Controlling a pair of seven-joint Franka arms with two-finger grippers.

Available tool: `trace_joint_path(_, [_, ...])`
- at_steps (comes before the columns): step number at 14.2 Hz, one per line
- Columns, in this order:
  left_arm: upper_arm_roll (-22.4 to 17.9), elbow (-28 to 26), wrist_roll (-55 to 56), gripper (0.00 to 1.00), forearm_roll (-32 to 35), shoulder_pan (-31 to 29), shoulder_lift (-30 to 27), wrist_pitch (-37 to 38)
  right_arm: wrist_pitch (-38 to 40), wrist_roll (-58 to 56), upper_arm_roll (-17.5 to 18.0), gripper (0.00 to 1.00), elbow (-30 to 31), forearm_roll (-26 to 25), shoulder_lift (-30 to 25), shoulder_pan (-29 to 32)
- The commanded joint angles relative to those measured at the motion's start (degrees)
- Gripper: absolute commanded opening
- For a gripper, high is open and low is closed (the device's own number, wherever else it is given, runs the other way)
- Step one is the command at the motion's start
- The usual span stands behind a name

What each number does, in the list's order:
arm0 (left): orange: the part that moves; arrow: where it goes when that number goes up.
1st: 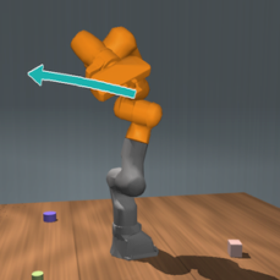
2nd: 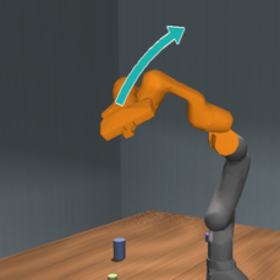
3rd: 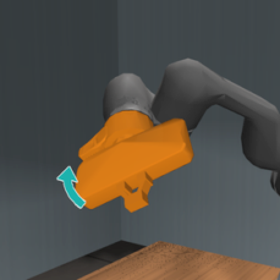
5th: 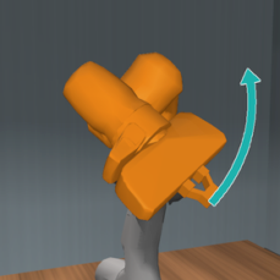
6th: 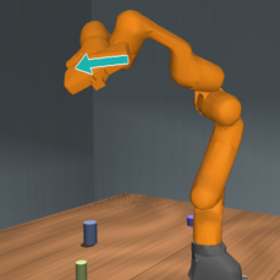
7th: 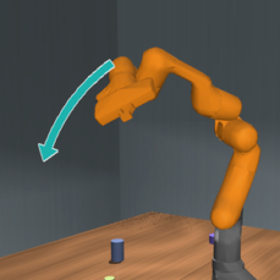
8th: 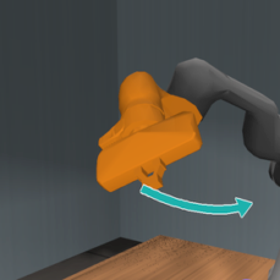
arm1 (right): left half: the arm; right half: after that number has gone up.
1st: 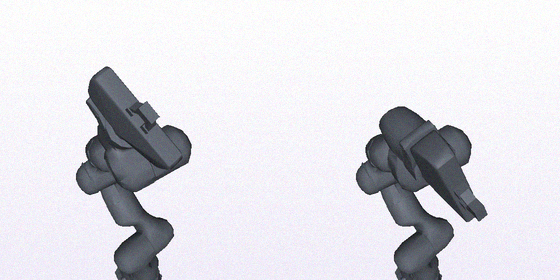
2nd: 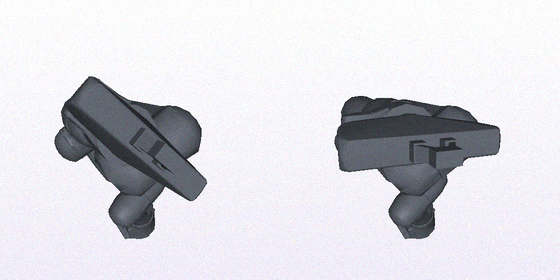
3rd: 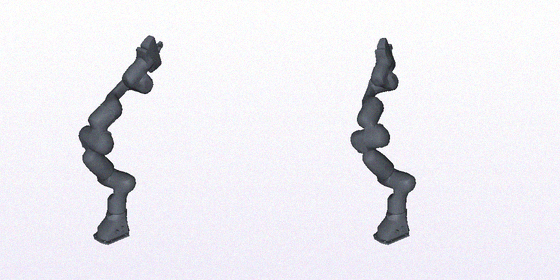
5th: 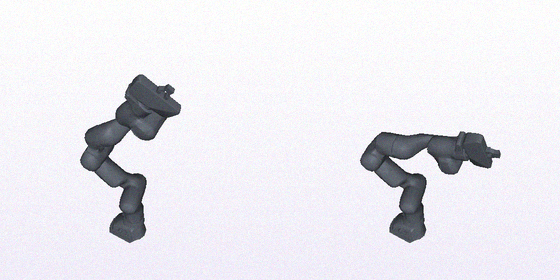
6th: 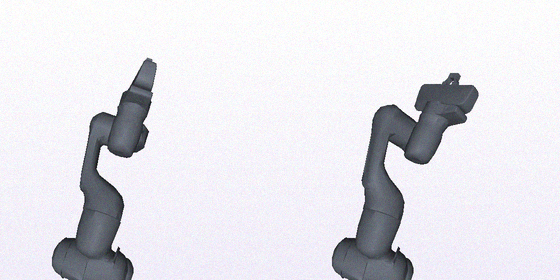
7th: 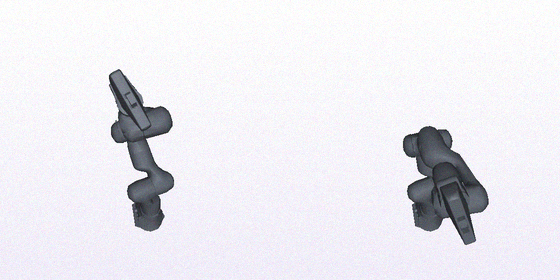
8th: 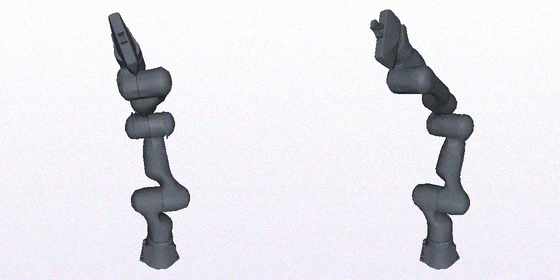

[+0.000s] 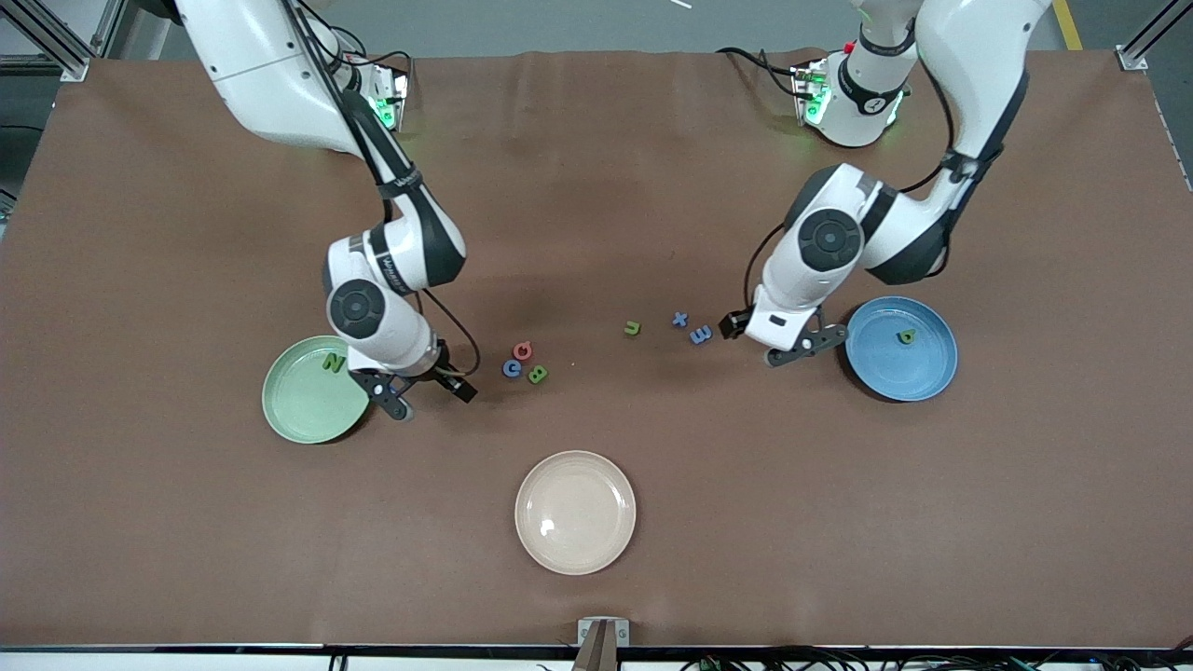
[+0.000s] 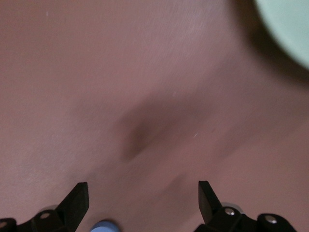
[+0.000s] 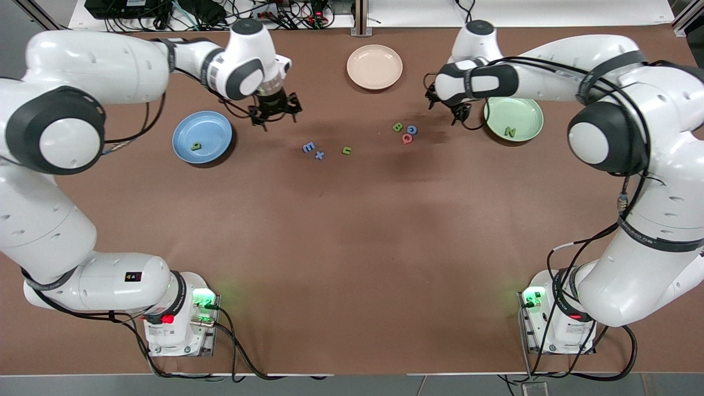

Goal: Sort upper and lower case letters into plates
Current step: 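Move the left gripper to the blue m while the right gripper reaches the blue G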

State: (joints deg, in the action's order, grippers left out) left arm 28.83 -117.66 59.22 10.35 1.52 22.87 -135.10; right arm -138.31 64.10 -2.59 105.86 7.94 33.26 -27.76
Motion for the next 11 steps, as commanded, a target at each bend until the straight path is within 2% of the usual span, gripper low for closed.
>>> trace_joint_path(1, [-0.18,2.26,5.55,0.99,0.55,2.43,4.19,-3.75,-1.43,6.81,-0.75,1.00,-3.37,-0.38,3.65,-3.35])
trace_joint_path(3, [-0.35,2.87,7.66,0.99,1.94,4.18,6.65,-5.08,-3.54,8.05,-0.75,1.00,-3.20,-0.29,4.18,-3.62])
trace_joint_path(7, [-0.27,3.84,13.10,0.98,9.23,4.63,10.52,-5.52,-3.46,11.21,-0.75,0.99,-3.20,-0.29,4.27,-5.37])
trace_joint_path(9, [-0.27,3.75,14.60,0.98,11.00,4.63,11.32,-7.01,-3.11,12.52,-0.75,0.96,-3.20,-0.29,4.10,-6.16])
trace_joint_path(11, [-0.27,3.75,14.70,0.93,11.01,4.72,11.85,-7.54,-3.02,13.76,-1.01,0.92,-3.03,-0.38,4.10,-8.00])
